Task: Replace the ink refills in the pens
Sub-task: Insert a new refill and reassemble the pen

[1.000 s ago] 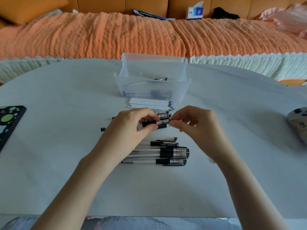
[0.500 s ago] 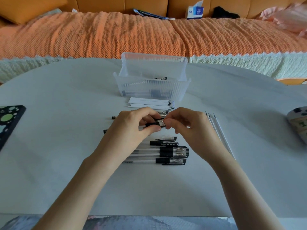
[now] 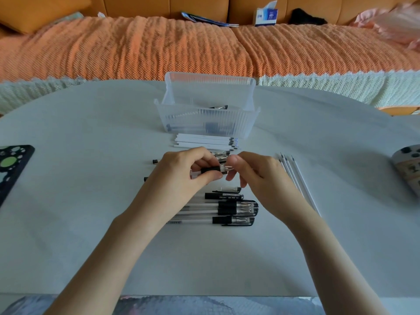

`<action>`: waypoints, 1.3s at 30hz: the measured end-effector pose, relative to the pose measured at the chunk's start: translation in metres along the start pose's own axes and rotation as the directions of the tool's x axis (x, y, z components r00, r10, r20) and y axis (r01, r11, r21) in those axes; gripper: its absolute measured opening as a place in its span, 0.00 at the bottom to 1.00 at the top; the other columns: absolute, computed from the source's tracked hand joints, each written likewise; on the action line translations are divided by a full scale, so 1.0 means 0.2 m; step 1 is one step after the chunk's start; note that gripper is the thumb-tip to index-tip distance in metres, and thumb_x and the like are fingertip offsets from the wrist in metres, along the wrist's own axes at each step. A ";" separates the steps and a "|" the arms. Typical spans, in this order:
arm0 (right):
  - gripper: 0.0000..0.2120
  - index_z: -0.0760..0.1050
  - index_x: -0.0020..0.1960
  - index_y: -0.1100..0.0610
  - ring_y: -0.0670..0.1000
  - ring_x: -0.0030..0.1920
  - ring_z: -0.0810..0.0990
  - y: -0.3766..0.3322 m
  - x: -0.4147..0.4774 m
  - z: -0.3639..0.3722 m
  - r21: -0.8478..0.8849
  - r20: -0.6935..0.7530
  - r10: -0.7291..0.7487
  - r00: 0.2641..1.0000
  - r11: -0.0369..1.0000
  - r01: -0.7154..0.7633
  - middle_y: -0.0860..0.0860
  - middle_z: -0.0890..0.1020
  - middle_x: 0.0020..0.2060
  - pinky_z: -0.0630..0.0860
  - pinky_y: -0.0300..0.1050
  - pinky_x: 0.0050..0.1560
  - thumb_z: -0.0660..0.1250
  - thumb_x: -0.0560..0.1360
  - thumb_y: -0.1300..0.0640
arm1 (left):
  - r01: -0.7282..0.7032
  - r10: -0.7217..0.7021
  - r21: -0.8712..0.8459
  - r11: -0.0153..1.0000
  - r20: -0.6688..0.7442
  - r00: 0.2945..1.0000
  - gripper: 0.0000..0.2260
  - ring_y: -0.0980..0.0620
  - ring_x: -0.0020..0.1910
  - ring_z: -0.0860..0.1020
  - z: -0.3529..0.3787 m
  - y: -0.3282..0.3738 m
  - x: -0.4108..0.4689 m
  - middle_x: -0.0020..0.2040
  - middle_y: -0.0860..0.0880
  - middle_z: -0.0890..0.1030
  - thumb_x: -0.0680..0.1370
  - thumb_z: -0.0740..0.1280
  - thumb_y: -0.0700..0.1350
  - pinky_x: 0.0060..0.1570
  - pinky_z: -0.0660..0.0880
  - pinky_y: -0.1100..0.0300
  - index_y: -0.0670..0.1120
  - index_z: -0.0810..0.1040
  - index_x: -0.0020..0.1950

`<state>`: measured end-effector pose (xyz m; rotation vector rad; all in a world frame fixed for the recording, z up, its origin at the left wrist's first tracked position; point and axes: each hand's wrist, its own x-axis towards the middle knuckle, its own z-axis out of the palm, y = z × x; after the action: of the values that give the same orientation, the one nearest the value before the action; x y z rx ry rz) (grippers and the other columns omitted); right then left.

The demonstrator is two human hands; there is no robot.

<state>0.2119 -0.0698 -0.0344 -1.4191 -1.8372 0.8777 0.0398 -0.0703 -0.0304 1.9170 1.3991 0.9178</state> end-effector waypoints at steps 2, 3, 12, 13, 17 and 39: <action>0.13 0.78 0.42 0.51 0.42 0.31 0.74 -0.01 0.00 -0.01 0.028 0.016 -0.022 1.000 0.999 0.021 0.41 0.80 0.33 0.68 0.31 0.33 0.62 0.74 0.43 | -0.013 0.013 0.007 1.000 -0.006 1.000 0.05 0.64 0.40 0.79 0.00 0.00 0.00 0.36 0.59 0.82 0.69 0.74 0.43 0.44 0.72 0.75 0.48 0.81 0.43; 0.07 0.77 0.44 0.49 0.42 0.33 0.75 0.00 0.00 -0.01 0.032 0.023 -0.029 0.999 0.999 0.028 0.42 0.81 0.37 0.70 0.32 0.34 0.66 0.73 0.47 | -0.021 0.021 0.013 1.000 -0.007 1.000 0.05 0.64 0.40 0.79 0.00 0.00 0.00 0.37 0.59 0.82 0.69 0.74 0.44 0.43 0.71 0.75 0.48 0.81 0.43; 0.18 0.77 0.40 0.51 0.41 0.30 0.74 0.01 0.00 -0.01 0.020 0.007 0.021 1.000 1.000 -0.021 0.40 0.78 0.29 0.68 0.30 0.34 0.56 0.74 0.41 | -0.034 0.034 0.031 0.999 -0.004 0.999 0.06 0.65 0.41 0.79 0.00 -0.01 0.00 0.38 0.58 0.82 0.69 0.75 0.44 0.44 0.71 0.75 0.48 0.81 0.43; 0.16 0.77 0.42 0.50 0.42 0.31 0.75 0.00 0.00 -0.01 0.043 -0.003 0.011 1.000 0.999 -0.011 0.39 0.79 0.31 0.69 0.30 0.34 0.59 0.73 0.40 | -0.034 0.034 0.031 0.999 -0.002 0.999 0.06 0.65 0.42 0.79 0.00 -0.01 0.00 0.39 0.58 0.82 0.69 0.75 0.44 0.45 0.71 0.75 0.48 0.81 0.44; 0.03 0.77 0.44 0.50 0.44 0.33 0.76 0.01 0.00 -0.02 0.064 0.028 -0.015 0.999 0.998 0.013 0.43 0.81 0.38 0.73 0.38 0.37 0.69 0.72 0.52 | -0.042 0.042 0.028 0.999 0.006 0.999 0.06 0.64 0.42 0.79 0.00 -0.01 0.00 0.39 0.57 0.83 0.69 0.75 0.44 0.45 0.71 0.75 0.47 0.81 0.44; 0.01 0.78 0.43 0.50 0.42 0.32 0.75 0.01 0.00 -0.02 0.061 -0.002 -0.028 1.000 0.998 0.028 0.42 0.81 0.35 0.69 0.31 0.34 0.69 0.73 0.56 | -0.029 0.028 0.056 0.998 0.034 0.999 0.06 0.65 0.43 0.79 0.00 -0.02 0.00 0.41 0.59 0.82 0.70 0.74 0.43 0.46 0.70 0.76 0.49 0.81 0.45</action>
<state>0.2163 -0.0698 -0.0351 -1.3534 -1.8098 0.9113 0.0377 -0.0693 -0.0341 1.9900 1.3959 0.8643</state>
